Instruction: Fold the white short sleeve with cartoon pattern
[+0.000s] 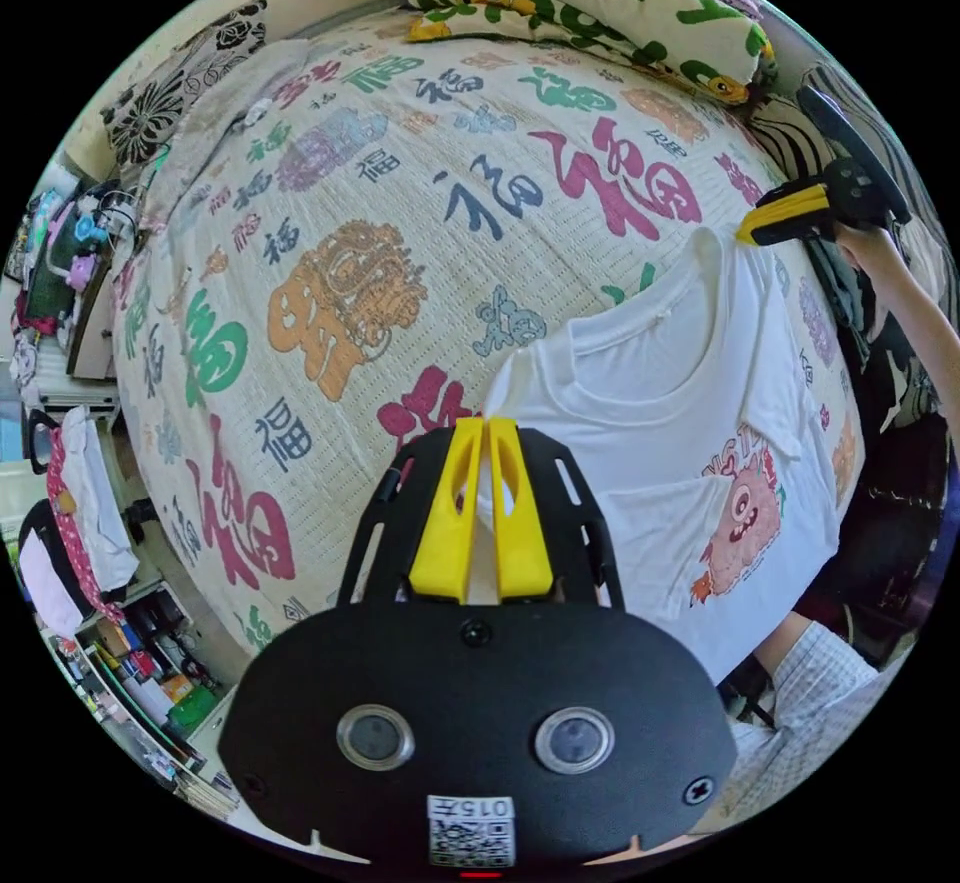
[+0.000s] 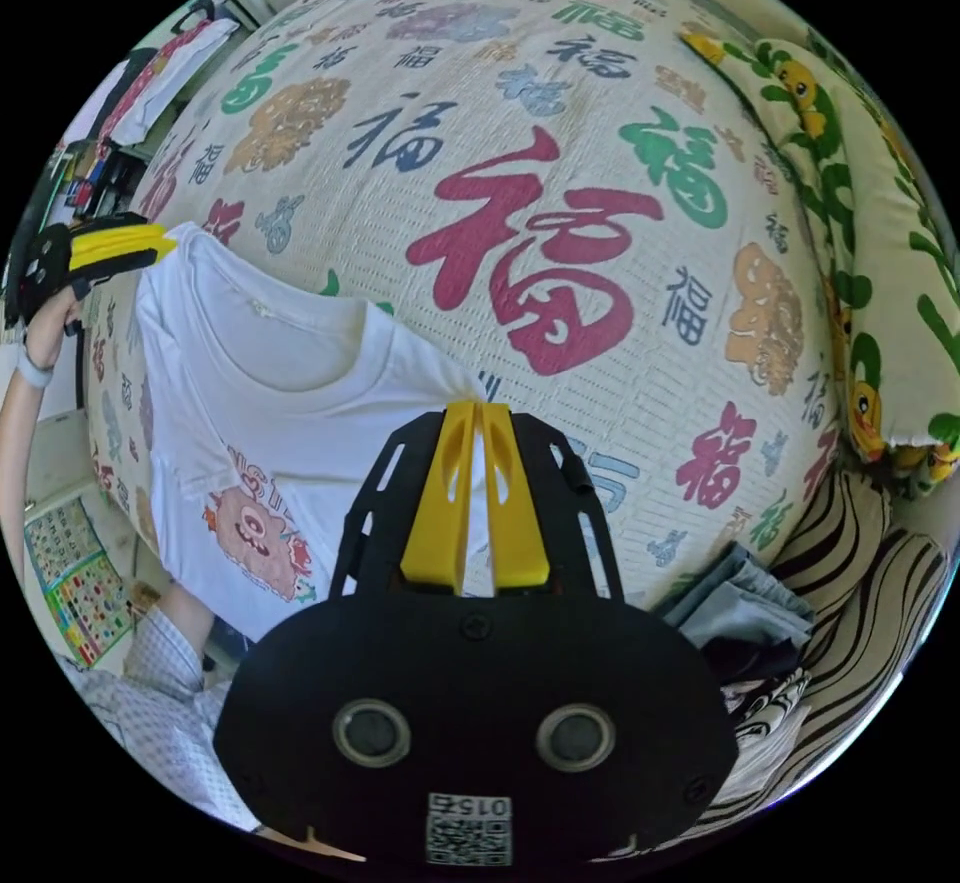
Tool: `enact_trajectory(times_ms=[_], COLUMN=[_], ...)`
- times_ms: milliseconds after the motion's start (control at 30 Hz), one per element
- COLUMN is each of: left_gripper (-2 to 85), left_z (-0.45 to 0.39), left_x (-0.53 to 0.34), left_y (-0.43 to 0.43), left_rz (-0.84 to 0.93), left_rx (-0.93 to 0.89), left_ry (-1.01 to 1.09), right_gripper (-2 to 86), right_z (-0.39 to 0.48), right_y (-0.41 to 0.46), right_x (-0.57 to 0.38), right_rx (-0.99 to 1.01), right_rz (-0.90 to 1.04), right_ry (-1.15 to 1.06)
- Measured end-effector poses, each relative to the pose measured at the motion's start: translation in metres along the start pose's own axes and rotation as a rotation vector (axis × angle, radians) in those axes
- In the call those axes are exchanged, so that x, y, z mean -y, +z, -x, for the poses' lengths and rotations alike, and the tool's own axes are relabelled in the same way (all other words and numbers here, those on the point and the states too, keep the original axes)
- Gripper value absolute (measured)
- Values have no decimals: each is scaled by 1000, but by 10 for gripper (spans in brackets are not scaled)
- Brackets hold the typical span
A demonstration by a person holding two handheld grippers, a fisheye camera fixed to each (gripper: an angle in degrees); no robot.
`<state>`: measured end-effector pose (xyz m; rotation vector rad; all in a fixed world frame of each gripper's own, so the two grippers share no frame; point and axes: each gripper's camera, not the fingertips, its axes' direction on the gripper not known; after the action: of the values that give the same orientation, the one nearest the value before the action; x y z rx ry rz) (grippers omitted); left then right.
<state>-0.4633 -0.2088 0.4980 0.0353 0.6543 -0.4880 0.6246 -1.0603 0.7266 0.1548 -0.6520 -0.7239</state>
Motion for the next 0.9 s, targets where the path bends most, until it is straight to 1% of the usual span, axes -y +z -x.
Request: enact_trajectory(times_ms=[67, 133, 200, 300, 367, 433, 467, 500, 533, 567, 600, 633, 733, 800, 900], left_gripper=[2, 2, 3, 4, 5, 5, 5, 5, 4, 4, 4, 4, 4, 3, 2], left_z=[-1, 3, 8, 3, -8, -24, -29, -42, -59, -69, -90, -113, -161, -185, -213], left_x=[-4, -15, -20, -35, -55, -99, -112, -143, -177, -195, -228, -261, -334, -367, -409], left_y=[-10, -25, -33, -36, -33, -27, -27, -26, -24, -23, -19, -13, 4, 15, 35], left_rz=[-47, -144, -177, -210, -226, -259, -272, -299, -319, -323, -312, -298, -257, -213, -138], left_rx=[37, 62, 44, 48, 68, 28, 8, -17, -29, -35, -46, -48, -121, -150, -143], left_ry=[-28, -113, -144, -109, -79, -29, -15, 26, 76, 103, 162, 209, 216, 219, 195], right_gripper=[-8, -8, -7, -7, -6, -6, -5, -5, -5, -4, -3, -2, 0, 1, 2], right_z=[-4, -8, -13, -12, -4, 6, 12, 16, 25, 35, 41, 52, 82, 101, 129], right_y=[-19, -36, -52, -67, -74, -75, -73, -73, -71, -67, -65, -57, -27, -8, 21], right_x=[-10, -20, -27, -48, -82, -122, -155, -174, -214, -256, -276, -316, -397, -436, -485], right_rx=[-24, -42, -33, -45, -21, 2, 58, 80, 113, 172, 198, 236, 324, 338, 304], right_rz=[-46, -95, -120, -138, -186, -215, -230, -236, -251, -258, -257, -251, -149, -87, -1], right_ry=[59, 107, 129, 121, 71, 7, -49, -70, -101, -141, -160, -174, -147, -153, -193])
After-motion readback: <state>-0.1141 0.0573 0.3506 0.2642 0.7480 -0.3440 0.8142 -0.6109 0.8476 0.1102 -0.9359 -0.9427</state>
